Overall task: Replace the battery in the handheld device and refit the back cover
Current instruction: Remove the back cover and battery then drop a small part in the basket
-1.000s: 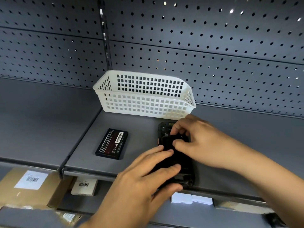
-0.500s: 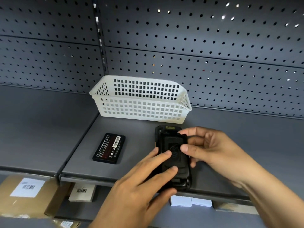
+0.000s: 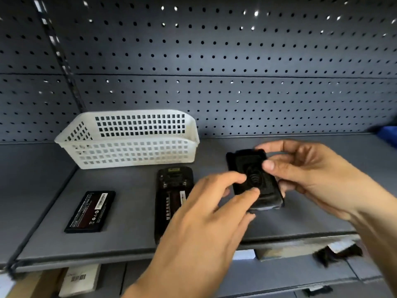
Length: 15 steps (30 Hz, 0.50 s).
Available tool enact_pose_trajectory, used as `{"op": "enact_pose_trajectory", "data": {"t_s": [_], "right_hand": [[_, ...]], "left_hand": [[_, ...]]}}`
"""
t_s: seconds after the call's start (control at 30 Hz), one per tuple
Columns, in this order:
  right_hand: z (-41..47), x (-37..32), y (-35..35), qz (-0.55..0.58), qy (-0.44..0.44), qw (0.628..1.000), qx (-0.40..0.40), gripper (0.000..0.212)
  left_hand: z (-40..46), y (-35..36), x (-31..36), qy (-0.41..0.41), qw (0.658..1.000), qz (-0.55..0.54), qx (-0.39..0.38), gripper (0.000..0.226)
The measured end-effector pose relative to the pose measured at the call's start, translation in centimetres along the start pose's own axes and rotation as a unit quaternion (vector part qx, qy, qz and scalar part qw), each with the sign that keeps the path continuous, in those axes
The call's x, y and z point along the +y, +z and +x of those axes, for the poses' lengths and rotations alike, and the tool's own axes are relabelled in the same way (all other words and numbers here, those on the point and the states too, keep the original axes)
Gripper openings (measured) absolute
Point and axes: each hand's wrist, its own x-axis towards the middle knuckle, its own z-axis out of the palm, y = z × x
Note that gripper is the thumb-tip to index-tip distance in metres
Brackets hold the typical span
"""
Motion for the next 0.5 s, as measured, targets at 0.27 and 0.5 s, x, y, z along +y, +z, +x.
{"op": "enact_pose_trajectory", "data": {"t_s": [0.27, 0.5], "right_hand": [[-1.3, 5.4, -3.5, -0.158, 0.062, 0.984, 0.062, 0.029], [-1.1, 5.4, -3.4, -0.35, 0.058, 0.934, 0.048, 0.035]], "left_hand": [[-1.0, 5.7, 1.2, -0.05, 0.99, -0.025, -0.13, 0.031], [-0.5, 4.9, 0.9, -0.068, 0.98, -0.031, -0.184, 0.034]]}}
